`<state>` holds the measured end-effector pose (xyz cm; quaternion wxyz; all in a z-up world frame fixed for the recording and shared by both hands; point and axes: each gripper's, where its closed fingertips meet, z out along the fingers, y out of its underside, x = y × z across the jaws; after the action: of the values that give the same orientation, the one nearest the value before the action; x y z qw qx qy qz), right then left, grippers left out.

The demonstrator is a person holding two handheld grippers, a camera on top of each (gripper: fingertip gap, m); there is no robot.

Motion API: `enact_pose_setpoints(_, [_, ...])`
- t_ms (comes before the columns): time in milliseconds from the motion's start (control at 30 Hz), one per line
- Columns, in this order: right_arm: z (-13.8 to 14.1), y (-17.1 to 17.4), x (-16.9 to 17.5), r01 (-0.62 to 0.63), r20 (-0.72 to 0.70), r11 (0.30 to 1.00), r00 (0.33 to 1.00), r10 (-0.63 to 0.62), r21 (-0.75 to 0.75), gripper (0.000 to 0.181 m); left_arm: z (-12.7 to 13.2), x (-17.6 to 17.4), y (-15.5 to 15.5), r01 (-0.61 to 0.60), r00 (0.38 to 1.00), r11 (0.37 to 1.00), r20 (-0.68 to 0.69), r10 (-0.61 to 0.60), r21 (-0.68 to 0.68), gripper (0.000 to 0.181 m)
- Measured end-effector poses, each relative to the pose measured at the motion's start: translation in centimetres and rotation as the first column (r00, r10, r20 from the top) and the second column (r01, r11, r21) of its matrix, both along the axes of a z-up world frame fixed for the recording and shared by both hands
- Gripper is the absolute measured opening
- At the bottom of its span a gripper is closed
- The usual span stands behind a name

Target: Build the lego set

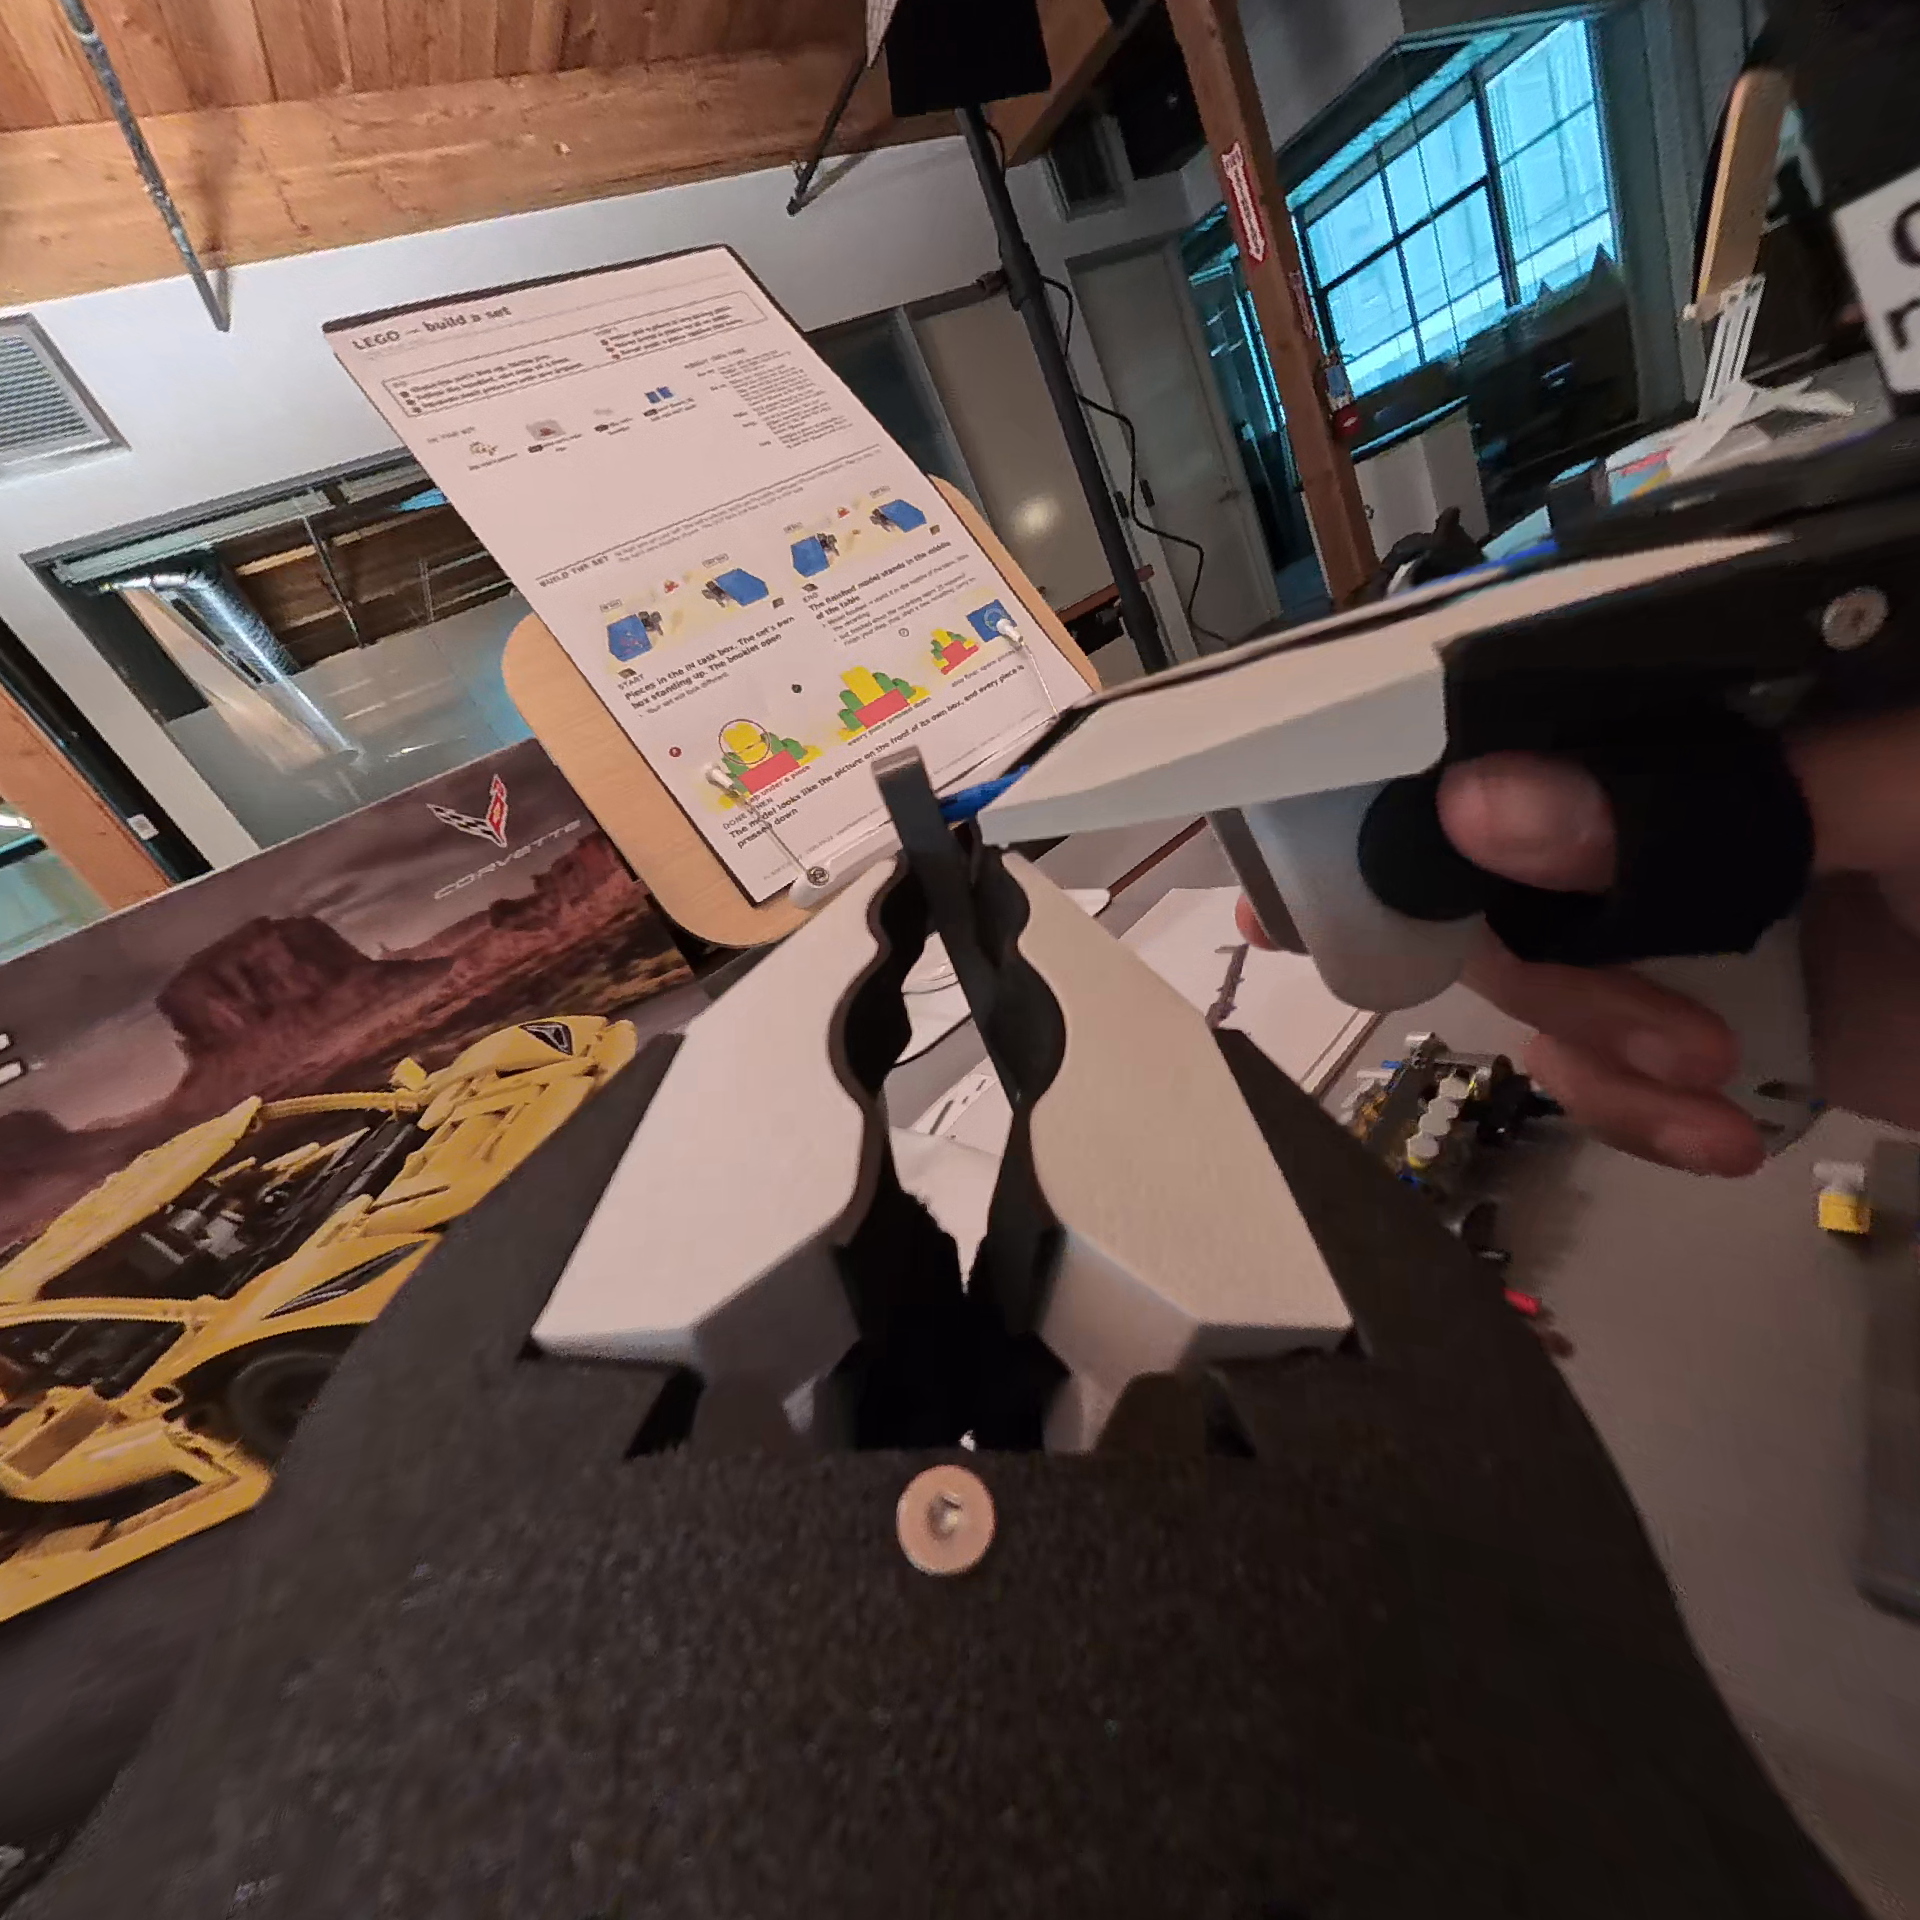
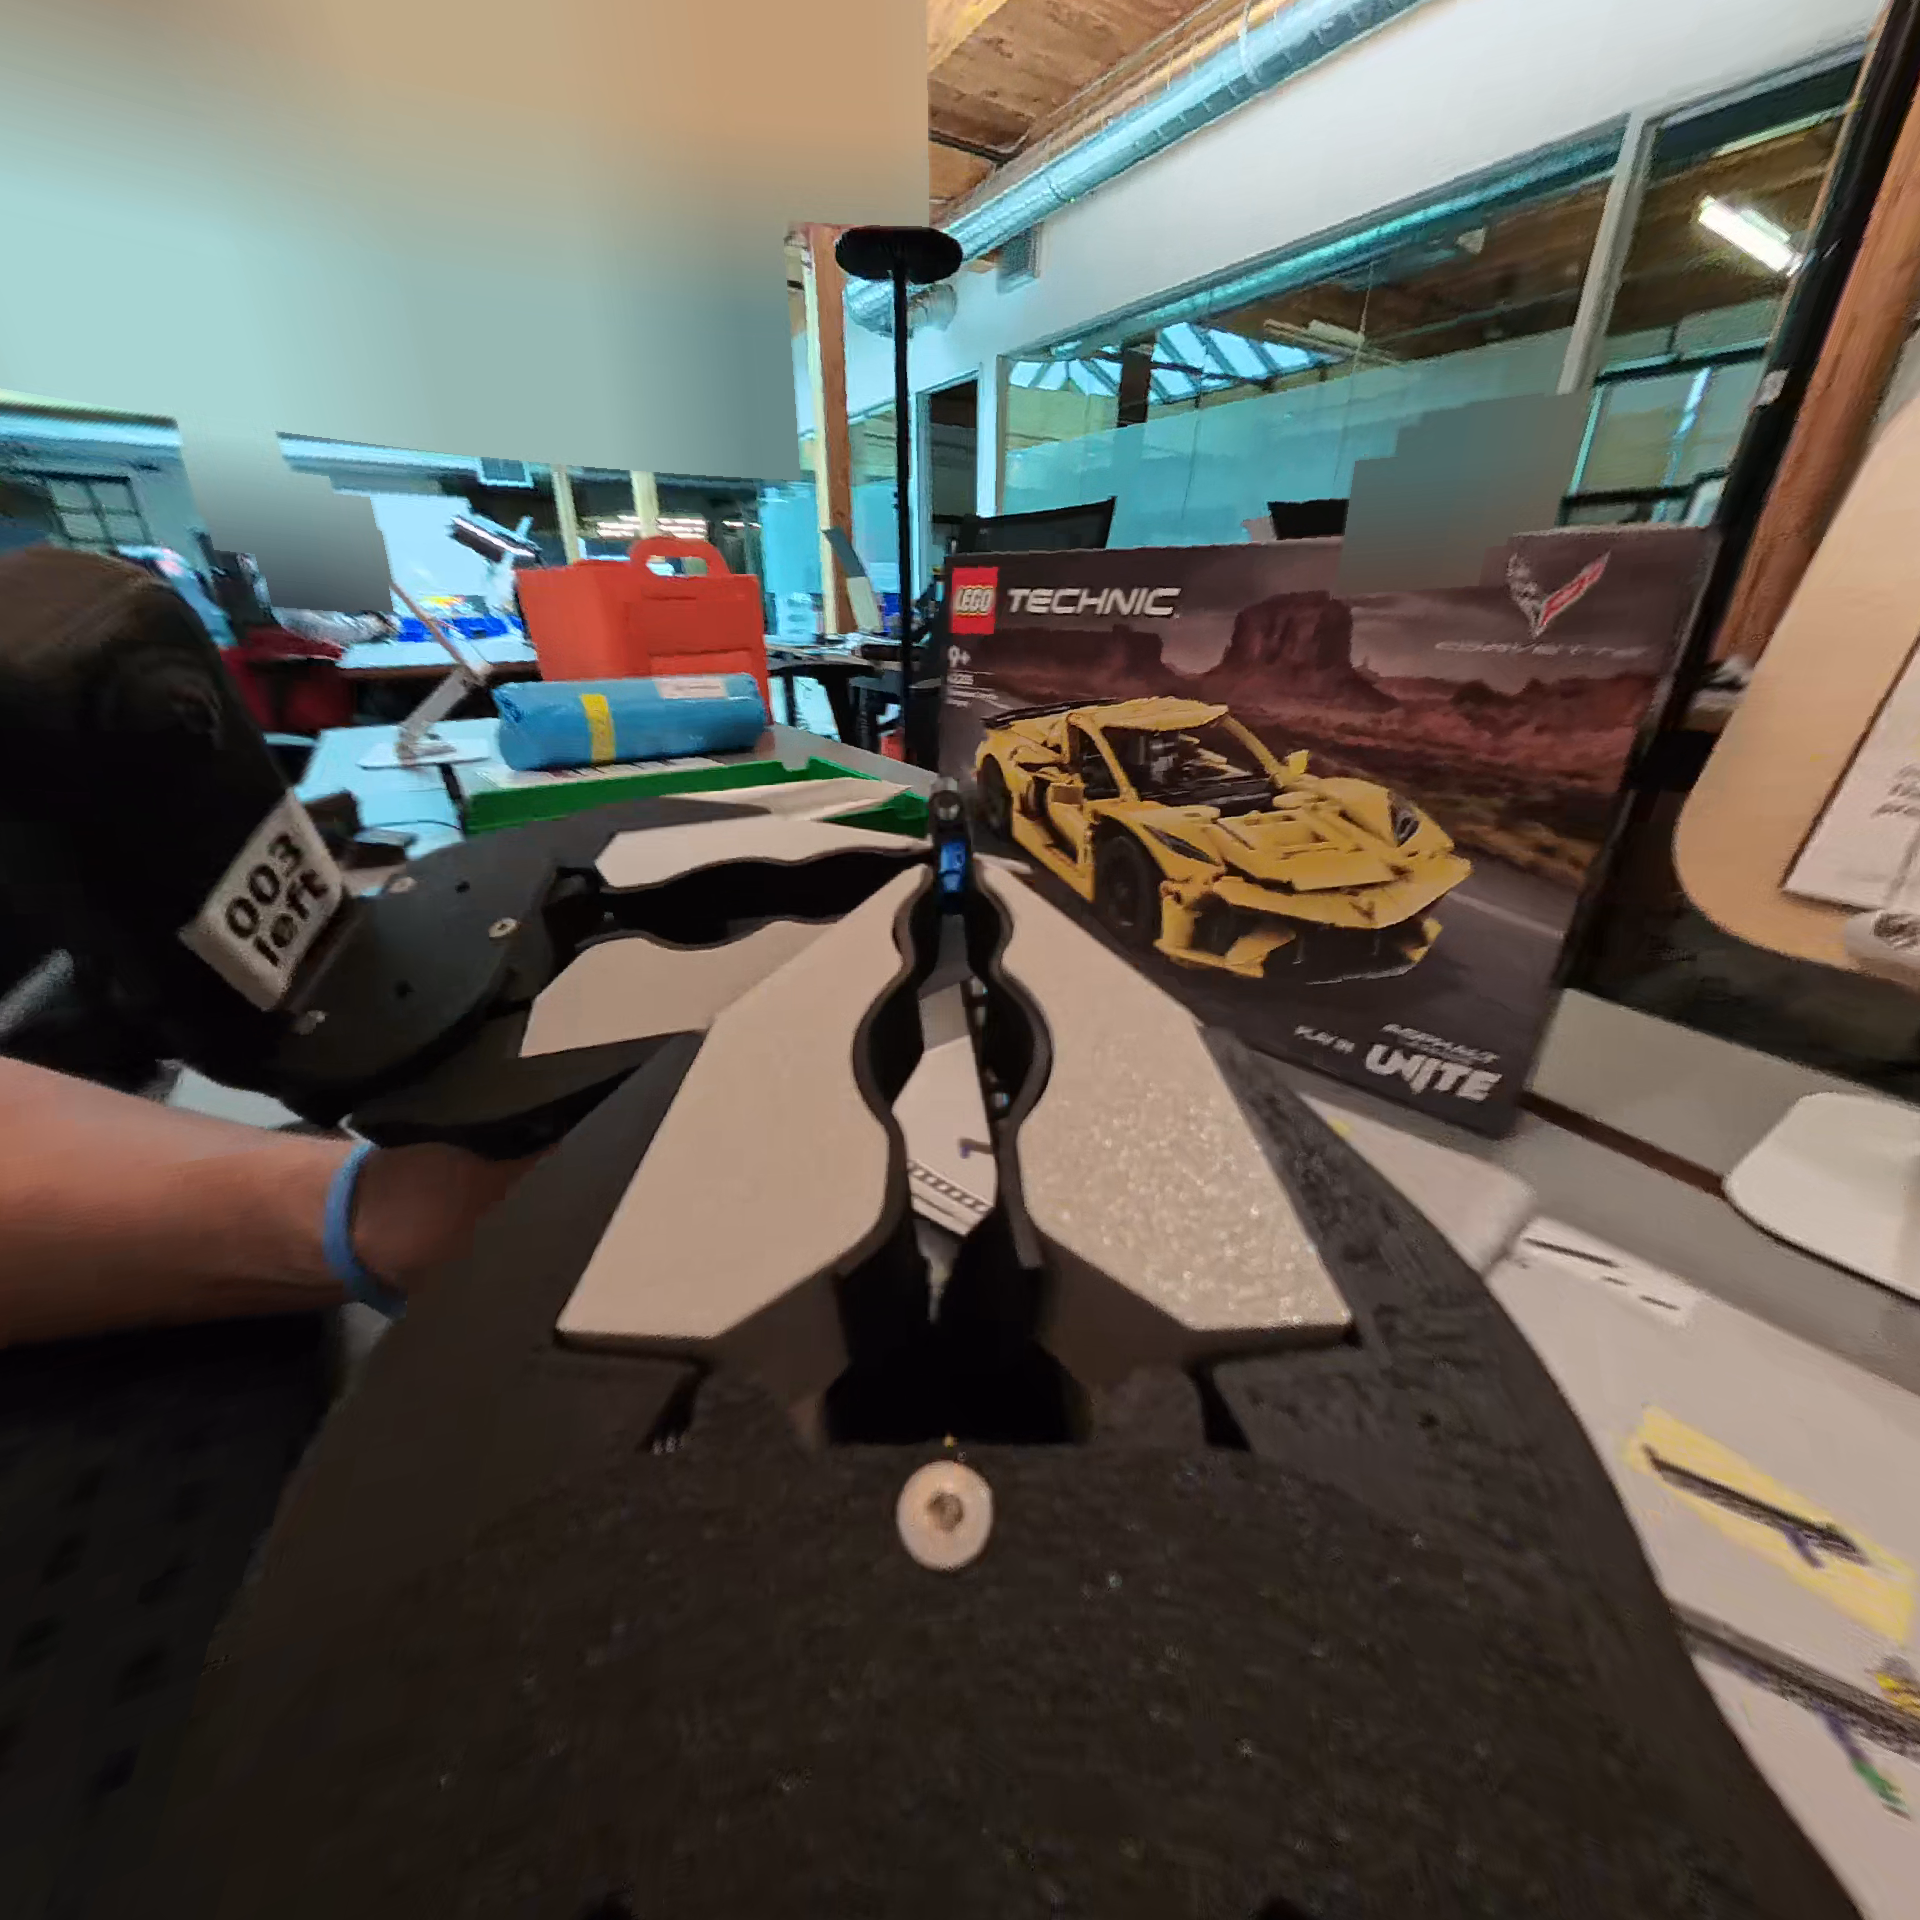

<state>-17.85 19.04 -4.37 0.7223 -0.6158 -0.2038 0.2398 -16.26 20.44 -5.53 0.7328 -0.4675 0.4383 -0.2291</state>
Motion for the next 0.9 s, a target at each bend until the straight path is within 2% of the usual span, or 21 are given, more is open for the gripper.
enact_pose_setpoints(67, [-0.2,0.0,0.1,-0.016,0.004,1.0,1.0,0.016,-0.01,0.003,-0.2,0.1,0.1,0.017,0.999,1.0,-0.029,-0.017,0.005,0.008])
enact_pose_setpoints(200, [-0.9,0.3,0.6,0.085,0.22,0.993,0.97,-0.1,0.077,0.003,-1.3,0.9,-0.4,0.119,0.99,0.988,-0.065,-0.126,-0.093,0.009])
enact_pose_setpoints(233, [-1.0,0.3,0.6,0.096,0.237,0.992,0.965,-0.113,0.082,0.003,-1.3,0.9,-0.4,0.12,0.99,0.987,-0.066,-0.127,-0.103,0.008])
enact_pose_setpoints(367, [-1.3,0.8,0.7,0.1,0.173,0.995,0.98,-0.102,0.018,0.003,-1.7,1.0,0.0,0.081,0.994,0.989,-0.063,-0.09,-0.124,0.008])
enact_pose_setpoints(467, [-1.4,1.1,0.8,0.115,0.129,0.993,0.985,-0.111,-0.022,0.003,-1.8,1.1,0.2,0.1,0.993,0.984,-0.054,-0.109,-0.151,0.008])
enact_pose_setpoints(533, [-1.5,1.0,0.9,0.086,0.099,0.995,0.992,-0.08,-0.056,0.005,-1.9,1.1,0.4,0.127,0.989,0.977,-0.051,-0.138,-0.17,0.007])
enact_pose_setpoints(667, [-0.1,-0.2,2.9,0.011,-0.013,0.999,1.0,-0.011,-0.033,0.012,-1.6,0.7,0.9,0.147,0.987,0.975,-0.045,-0.156,-0.168,0.008])
enact_pose_setpoints(700, [-0.1,-0.5,3.0,-0.04,-0.027,0.998,0.999,0.039,-0.047,0.013,-1.4,0.6,0.8,0.132,0.988,0.984,-0.066,-0.14,-0.12,0.007])
enact_pose_setpoints(767, [-0.3,-0.8,3.2,-0.095,-0.023,0.993,0.995,0.093,-0.064,0.018,-1.5,0.4,0.9,0.021,0.98,0.99,-0.2,0.008,0.141,0.007])
enact_pose_setpoints(833, [-0.6,-1.1,3.3,-0.12,0.007,0.99,0.993,0.121,-0.073,0.018,-1.9,0.6,0.4,-0.022,0.941,0.905,-0.298,0.162,0.424,0.006])
enact_pose_setpoints(900, [-1.4,-1.1,2.9,-0.132,0.05,0.987,0.989,0.137,-0.097,0.019,-2.6,1.1,-0.3,-0.005,0.924,0.87,-0.331,0.193,0.494,0.007])
